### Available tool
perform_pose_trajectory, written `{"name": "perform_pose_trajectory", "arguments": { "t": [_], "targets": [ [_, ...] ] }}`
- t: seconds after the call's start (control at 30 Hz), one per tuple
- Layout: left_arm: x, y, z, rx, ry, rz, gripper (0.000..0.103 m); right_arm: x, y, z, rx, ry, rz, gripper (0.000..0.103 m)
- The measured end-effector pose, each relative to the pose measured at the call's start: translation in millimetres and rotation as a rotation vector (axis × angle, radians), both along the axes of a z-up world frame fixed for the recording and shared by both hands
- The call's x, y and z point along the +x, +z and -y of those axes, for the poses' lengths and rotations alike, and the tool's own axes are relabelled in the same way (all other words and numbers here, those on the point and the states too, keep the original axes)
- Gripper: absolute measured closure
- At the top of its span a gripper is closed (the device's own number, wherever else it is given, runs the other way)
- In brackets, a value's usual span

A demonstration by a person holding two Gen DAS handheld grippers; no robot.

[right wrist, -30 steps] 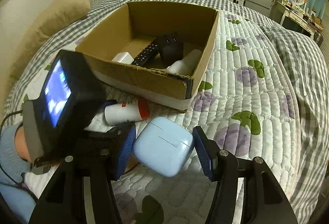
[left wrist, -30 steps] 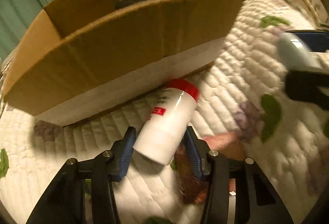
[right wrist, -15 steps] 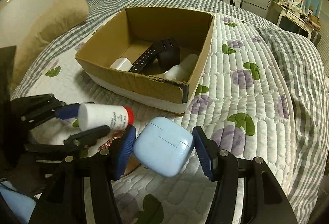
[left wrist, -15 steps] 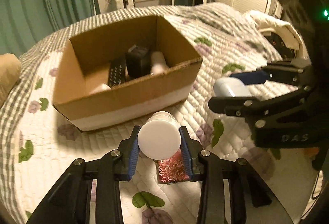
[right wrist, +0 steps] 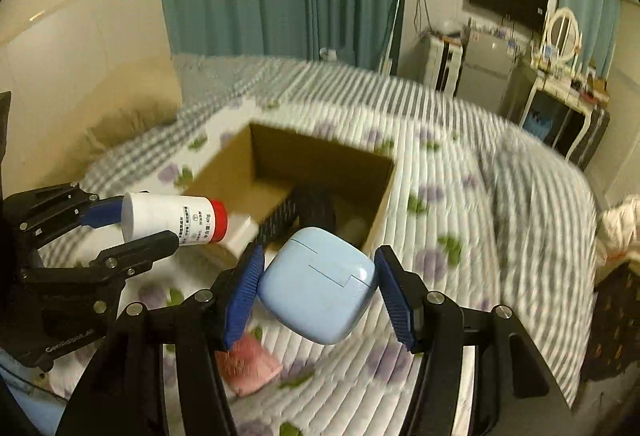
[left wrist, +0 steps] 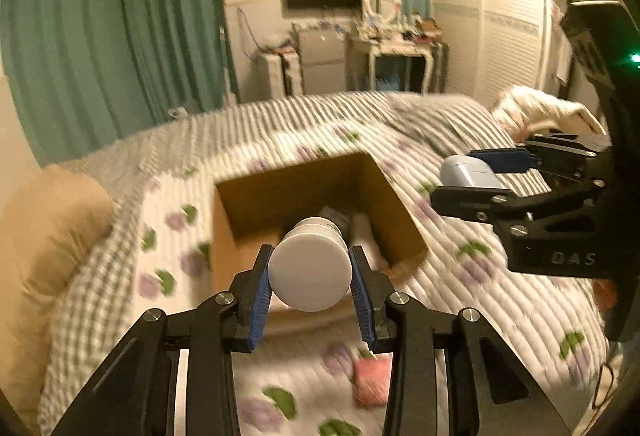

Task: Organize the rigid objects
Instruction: 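Carry the earbud case and bottle into the box and open both grippers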

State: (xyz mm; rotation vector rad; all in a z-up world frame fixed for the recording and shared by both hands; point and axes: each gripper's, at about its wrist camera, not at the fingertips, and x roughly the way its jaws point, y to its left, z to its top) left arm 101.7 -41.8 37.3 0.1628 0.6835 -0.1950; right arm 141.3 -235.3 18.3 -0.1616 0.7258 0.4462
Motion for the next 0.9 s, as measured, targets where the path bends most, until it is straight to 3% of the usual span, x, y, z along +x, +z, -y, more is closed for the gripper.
{"name": "perform_pose_trajectory", "arguments": {
  "t": [0.2,0.43,0.63,0.9],
  "targets": [
    [28.0,13.1,-10.7,0.014,0.059,0.056,0.066,31.2,26.7,-22.9,-0.01,0.016,0.04,0.046],
    [69.0,-5.5,-18.6,0.025,0.114,0.032,0.066,68.8,30.1,-48.9,-0.02,0.015,0.035,0.046],
    [95.2,-33.5,-26.7,0.025,0.142,-0.027,0.066,97.8,8.7,-61.6,-0.018,0.014,-0.011,0.046],
    [119.9,-76.7,-26.5,0.062,0.15,-0.097,0.066,140.5,-43.8,-63.6,-0.027,-0.01,-0.104,0.046]
  ]
}}
